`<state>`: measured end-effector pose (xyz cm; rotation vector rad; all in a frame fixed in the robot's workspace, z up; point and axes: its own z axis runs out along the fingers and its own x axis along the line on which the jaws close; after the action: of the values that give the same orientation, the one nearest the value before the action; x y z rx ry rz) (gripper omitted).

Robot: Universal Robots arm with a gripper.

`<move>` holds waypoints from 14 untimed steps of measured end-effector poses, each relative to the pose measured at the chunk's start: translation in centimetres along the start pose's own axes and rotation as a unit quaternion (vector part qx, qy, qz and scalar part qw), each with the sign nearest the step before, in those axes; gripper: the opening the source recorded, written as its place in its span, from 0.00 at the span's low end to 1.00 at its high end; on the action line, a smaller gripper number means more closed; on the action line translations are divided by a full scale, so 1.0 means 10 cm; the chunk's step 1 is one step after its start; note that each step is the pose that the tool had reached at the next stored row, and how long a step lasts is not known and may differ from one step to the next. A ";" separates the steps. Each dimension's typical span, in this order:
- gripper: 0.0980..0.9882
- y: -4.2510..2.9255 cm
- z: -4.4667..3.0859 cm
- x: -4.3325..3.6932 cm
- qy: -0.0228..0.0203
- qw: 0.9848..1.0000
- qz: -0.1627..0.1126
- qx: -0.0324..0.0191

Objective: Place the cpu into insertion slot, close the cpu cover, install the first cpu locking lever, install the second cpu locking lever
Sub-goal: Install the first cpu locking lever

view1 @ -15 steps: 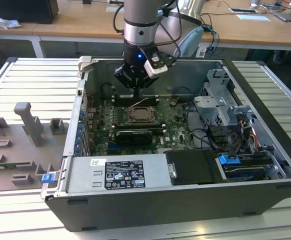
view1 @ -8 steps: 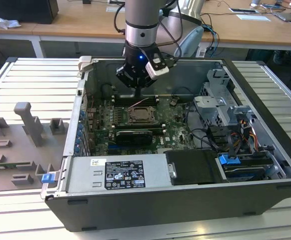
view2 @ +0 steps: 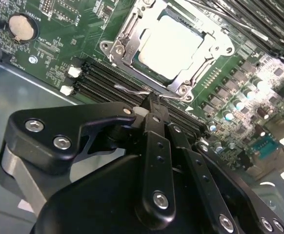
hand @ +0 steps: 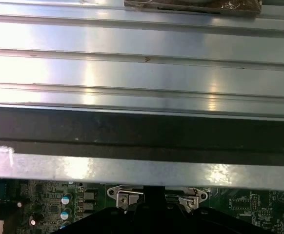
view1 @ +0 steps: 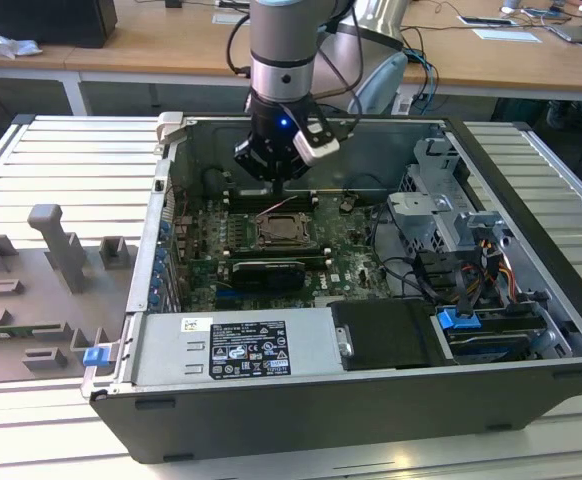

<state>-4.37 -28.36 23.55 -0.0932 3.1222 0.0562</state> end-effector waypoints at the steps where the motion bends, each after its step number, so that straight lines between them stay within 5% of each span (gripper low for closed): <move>1: 0.01 0.000 0.008 0.000 0.000 1.000 -0.007 0.000; 4: 0.01 0.010 0.023 -0.018 -0.001 1.000 -0.009 0.000; 14: 0.01 0.003 0.085 -0.120 -0.002 1.000 -0.009 -0.013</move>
<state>-3.16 -28.23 22.72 -0.1219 3.1166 0.0960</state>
